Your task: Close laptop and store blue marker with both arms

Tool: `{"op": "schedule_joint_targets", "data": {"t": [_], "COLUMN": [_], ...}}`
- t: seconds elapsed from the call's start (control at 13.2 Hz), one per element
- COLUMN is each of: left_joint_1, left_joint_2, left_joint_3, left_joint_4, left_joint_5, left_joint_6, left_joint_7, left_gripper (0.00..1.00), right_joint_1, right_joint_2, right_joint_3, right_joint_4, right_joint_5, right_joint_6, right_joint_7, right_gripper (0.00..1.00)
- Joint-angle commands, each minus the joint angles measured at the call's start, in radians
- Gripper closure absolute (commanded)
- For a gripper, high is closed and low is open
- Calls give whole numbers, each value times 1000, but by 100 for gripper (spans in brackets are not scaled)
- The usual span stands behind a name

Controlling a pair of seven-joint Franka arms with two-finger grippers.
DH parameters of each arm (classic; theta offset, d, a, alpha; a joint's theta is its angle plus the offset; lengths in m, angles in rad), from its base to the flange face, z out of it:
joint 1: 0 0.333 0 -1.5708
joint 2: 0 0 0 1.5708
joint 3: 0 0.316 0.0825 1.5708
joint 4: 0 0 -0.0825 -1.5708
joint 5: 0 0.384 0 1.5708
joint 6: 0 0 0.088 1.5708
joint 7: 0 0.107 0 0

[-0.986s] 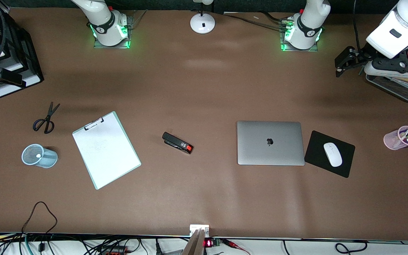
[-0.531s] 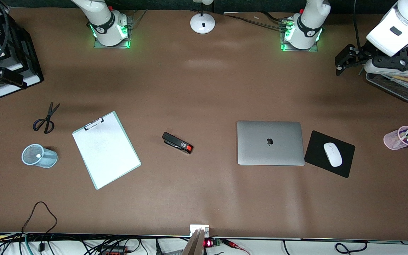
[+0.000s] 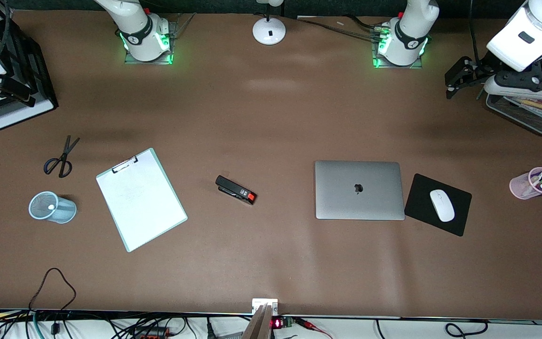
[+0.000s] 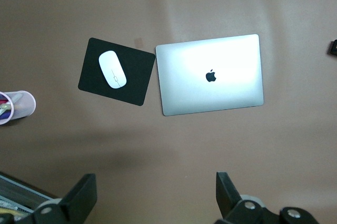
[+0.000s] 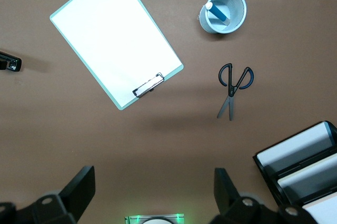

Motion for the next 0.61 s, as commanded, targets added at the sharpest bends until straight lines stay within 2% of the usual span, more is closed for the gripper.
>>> {"op": "schedule_joint_targets", "data": {"t": [0.0,0.53], "left_joint_1": [3,3], "left_joint_2": [-1,0], "left_joint_3": [-5,-2], "left_joint_4": [28,39], "left_joint_5": [4,3], "left_joint_6": [-28,-31], "left_joint_7": [14,12], "left_gripper": [0,0], "right_joint_1": [3,6], "right_joint_2": [-22,-14], "right_joint_3": [-2,1], "right_joint_4": [-28,-16], "right_joint_5": [0,2], "right_joint_6": [11,9], "right_joint_7": [14,17], "right_gripper": [0,0]}}
